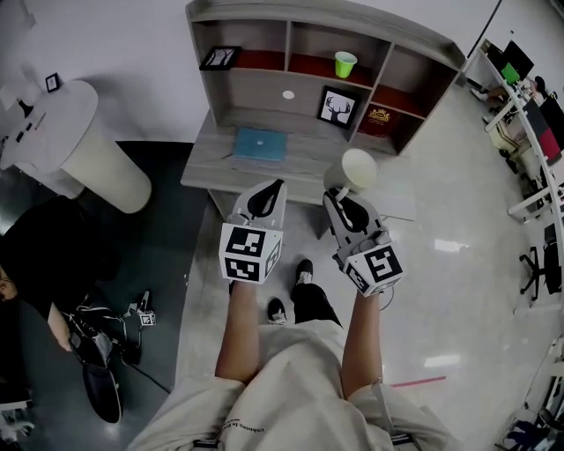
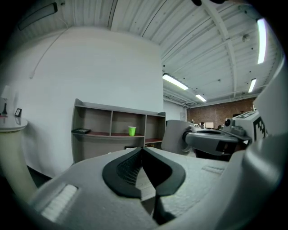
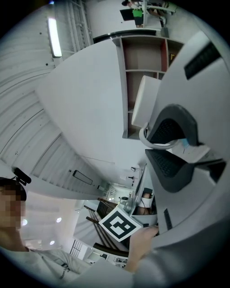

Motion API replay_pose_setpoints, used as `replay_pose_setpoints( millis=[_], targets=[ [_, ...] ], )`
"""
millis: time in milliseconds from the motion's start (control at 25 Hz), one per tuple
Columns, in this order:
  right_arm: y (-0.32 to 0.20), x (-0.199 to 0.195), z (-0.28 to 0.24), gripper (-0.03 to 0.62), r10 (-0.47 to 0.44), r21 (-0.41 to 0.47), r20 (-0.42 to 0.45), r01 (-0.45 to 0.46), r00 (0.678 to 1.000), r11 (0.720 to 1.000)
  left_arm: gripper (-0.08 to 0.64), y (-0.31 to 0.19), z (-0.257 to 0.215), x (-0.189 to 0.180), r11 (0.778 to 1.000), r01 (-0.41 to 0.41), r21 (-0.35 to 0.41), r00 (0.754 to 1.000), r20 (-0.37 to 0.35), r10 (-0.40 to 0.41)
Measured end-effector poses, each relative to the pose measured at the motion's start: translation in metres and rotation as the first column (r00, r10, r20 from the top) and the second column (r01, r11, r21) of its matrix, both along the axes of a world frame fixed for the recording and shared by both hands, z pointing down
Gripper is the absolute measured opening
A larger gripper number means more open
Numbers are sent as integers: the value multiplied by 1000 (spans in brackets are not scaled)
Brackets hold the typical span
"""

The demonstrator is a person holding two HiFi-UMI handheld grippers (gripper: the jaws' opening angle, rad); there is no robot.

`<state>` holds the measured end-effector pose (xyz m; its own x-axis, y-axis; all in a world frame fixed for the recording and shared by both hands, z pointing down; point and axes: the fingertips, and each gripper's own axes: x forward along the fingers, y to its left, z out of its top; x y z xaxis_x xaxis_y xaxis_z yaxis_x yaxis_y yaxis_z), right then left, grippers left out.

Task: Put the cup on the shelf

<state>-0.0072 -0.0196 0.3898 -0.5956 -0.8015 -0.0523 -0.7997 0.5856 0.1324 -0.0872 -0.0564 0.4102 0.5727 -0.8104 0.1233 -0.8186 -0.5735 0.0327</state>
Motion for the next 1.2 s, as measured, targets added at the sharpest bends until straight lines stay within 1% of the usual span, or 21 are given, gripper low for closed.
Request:
replay_pose_setpoints(
  millis=[80, 200, 280, 400, 640, 840, 1000, 1200],
  targets=[
    [-4, 2, 2, 48, 6, -5, -1, -6, 1000, 1000, 11, -3, 4, -2, 1000, -3, -10, 1000, -9, 3],
    [-14, 5, 4, 48, 14, -7, 0, -14, 1000, 1000, 11, -11, 6, -3, 1000, -4, -8, 1000, -2, 4],
    [-23, 7, 2, 48, 16, -9, 22, -16, 1000, 1000, 11, -19, 3, -3, 1000, -3, -1, 1000, -1, 3],
    [-31, 6, -4, 48, -5, 3, 65, 5, 998, 1000, 11, -29, 0, -4, 1000, -3, 5, 1000, -3, 3],
    [-63, 11, -11, 46, -14, 15, 95, 12, 995, 1000, 11, -61, 3, 0, 1000, -7, 4, 1000, 6, 7],
    [-99, 17, -17, 46, 6, 13, 84, -7, 996, 1000, 11, -93, -8, 2, 1000, -18, 14, 1000, -6, 18],
    [-133, 12, -18, 46, -7, 10, 45, 7, 999, 1000, 11, -124, -7, 2, 1000, -18, 3, 1000, -13, 18],
    [-176, 9, -17, 46, -19, 9, 34, 19, 999, 1000, 11, -167, -4, 5, 1000, -19, 1, 1000, -12, 19]
  ],
)
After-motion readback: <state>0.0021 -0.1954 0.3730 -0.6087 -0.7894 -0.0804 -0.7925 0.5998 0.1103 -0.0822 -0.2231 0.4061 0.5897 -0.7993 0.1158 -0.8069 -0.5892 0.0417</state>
